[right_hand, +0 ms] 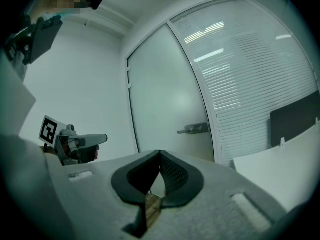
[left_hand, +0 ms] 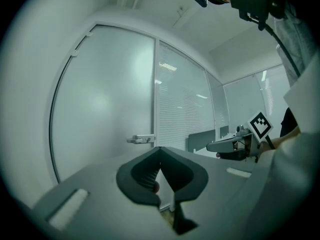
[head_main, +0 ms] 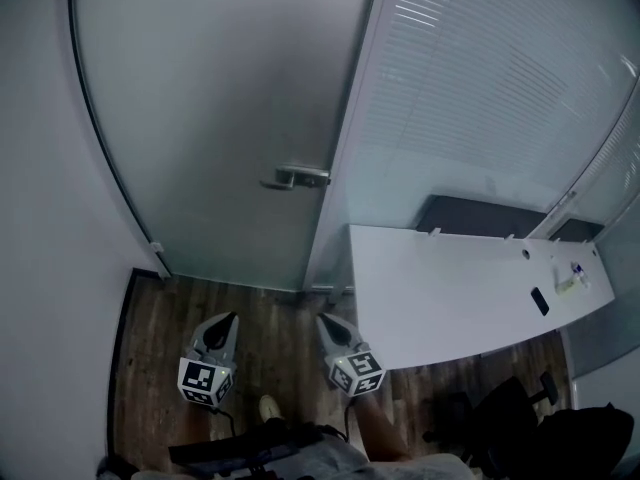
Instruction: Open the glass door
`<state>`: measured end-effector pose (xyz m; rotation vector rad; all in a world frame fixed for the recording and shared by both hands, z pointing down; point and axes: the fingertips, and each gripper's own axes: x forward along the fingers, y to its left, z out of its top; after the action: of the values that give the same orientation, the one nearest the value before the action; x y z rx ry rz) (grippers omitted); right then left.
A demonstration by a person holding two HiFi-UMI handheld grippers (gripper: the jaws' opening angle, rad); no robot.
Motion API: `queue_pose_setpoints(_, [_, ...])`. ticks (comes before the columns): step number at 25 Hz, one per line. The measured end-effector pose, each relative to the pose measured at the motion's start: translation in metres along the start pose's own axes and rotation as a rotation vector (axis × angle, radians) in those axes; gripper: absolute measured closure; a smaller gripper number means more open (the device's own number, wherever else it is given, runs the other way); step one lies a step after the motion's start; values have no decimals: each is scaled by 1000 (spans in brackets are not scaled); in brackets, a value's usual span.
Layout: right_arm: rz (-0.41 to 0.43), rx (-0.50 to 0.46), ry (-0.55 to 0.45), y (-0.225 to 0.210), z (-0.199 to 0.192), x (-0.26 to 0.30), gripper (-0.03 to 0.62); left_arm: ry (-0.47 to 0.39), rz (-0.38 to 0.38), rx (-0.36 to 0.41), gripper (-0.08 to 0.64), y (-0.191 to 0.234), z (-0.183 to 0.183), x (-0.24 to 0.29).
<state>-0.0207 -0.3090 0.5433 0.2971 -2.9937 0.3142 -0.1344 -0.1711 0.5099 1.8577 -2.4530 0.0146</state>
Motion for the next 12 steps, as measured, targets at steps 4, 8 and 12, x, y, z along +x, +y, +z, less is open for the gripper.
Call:
queue_pose_setpoints(4, [-43,5,-19,-10,7,21,591,-1,-42,12,557,18,2,26])
queue_pose_setpoints(8, [-80,10,-27,-22,9,33,591,2,-78,16,557,27,3,49])
queue_pose_setpoints(12, [-124,26,-26,-38,7,41,591,19,-109,19,557,35,-4,72])
